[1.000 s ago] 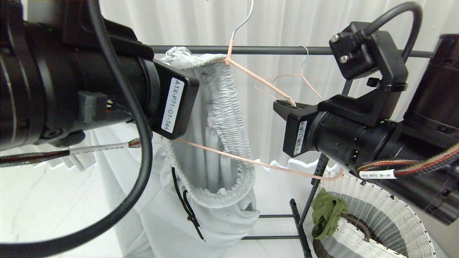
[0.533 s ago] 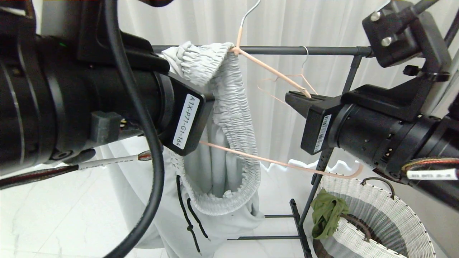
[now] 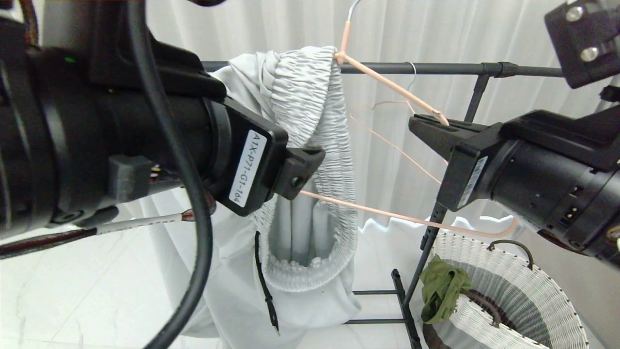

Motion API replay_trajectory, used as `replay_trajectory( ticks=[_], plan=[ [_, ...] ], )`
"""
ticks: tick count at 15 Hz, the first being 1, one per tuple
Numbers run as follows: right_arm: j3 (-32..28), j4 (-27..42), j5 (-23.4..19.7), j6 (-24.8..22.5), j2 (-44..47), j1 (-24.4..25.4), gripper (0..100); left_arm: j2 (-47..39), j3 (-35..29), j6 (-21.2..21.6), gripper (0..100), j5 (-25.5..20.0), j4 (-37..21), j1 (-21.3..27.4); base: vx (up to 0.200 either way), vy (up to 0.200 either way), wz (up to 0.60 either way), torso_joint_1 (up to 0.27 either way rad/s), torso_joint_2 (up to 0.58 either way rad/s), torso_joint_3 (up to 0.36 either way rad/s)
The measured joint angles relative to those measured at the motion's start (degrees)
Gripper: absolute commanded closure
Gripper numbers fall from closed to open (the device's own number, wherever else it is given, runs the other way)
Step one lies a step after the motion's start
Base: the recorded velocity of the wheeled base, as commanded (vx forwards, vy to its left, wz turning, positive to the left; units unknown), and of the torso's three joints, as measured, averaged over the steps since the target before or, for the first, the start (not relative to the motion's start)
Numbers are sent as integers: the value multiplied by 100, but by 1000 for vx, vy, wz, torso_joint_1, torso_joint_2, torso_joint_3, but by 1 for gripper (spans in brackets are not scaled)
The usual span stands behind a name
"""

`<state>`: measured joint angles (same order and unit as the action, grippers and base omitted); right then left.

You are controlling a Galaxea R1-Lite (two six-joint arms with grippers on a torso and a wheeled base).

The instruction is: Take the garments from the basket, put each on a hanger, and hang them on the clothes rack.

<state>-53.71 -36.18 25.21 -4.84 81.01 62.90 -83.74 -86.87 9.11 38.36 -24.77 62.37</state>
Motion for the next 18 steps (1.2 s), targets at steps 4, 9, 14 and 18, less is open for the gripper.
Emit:
replay_trajectory(
  ticks=[4,9,14,18],
  plan=[
    [316,5,-69,-28,-306,-111,100,521,327,859,0,-16,-5,59,0,0,0,0,0,0],
    [377,16,-138,-263,-435,-135,100,869,339,1866,0,-673,230,-503,0,0,0,0,0,0],
    [396,27,-255,-451,-441,-20,100,817,536,2637,0,-1634,894,-1235,0,0,0,0,0,0],
    [388,27,-252,-640,-441,162,100,690,718,2647,0,-1645,925,-1325,0,0,0,0,0,0]
  ],
)
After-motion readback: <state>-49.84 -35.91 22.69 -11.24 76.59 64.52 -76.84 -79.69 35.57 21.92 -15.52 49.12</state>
